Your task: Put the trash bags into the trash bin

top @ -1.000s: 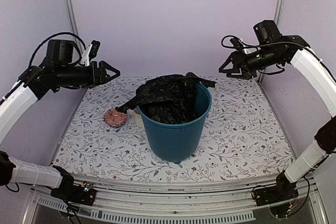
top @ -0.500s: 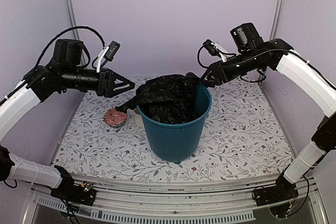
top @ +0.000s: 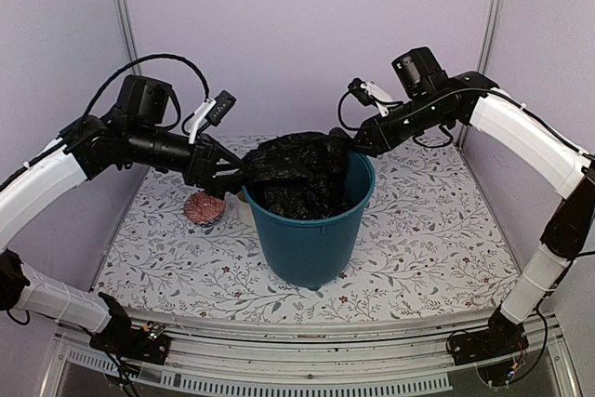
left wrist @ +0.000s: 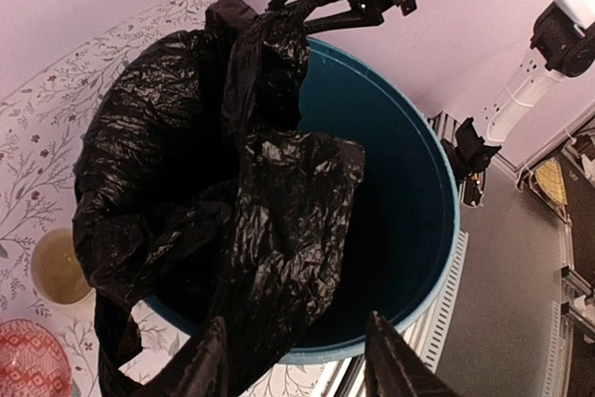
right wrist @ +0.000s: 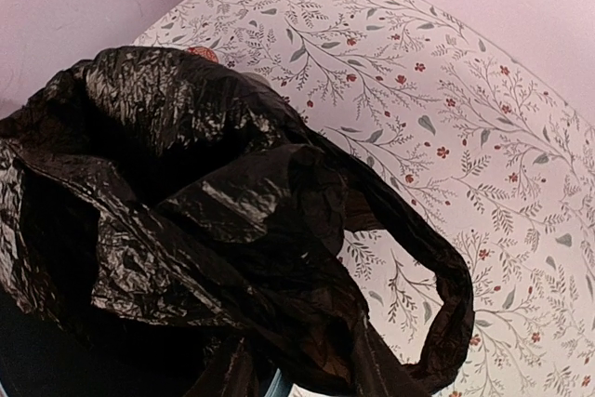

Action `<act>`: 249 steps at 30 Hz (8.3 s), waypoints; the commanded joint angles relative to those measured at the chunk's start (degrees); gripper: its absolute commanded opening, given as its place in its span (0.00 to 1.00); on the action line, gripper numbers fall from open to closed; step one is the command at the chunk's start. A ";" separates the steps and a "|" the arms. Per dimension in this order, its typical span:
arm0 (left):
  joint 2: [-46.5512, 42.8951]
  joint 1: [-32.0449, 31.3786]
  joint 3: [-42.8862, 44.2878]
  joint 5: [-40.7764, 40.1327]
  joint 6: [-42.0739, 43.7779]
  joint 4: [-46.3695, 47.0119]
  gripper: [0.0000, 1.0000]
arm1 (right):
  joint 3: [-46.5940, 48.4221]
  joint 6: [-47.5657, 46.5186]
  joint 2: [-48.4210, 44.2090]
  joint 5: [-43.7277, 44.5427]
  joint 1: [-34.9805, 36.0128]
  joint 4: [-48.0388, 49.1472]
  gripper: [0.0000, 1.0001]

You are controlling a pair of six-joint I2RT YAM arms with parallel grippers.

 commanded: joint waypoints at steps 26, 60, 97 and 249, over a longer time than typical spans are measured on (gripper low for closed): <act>-2.50 -9.38 -0.26 -3.33 -0.33 -4.21 0.00 | -15.42 1.11 -19.64 -7.46 3.24 2.59 0.03; 4.05 -4.37 2.87 -5.56 2.51 0.57 0.42 | -23.18 -0.24 -23.15 -9.74 5.13 3.95 0.03; -4.63 -19.48 -13.08 -12.50 1.32 -1.15 0.00 | -37.34 -2.12 -30.36 -10.40 8.60 3.50 0.02; -7.93 -16.91 -31.61 -16.90 3.73 29.93 0.52 | -50.91 38.36 -19.78 -40.46 -19.41 18.07 0.61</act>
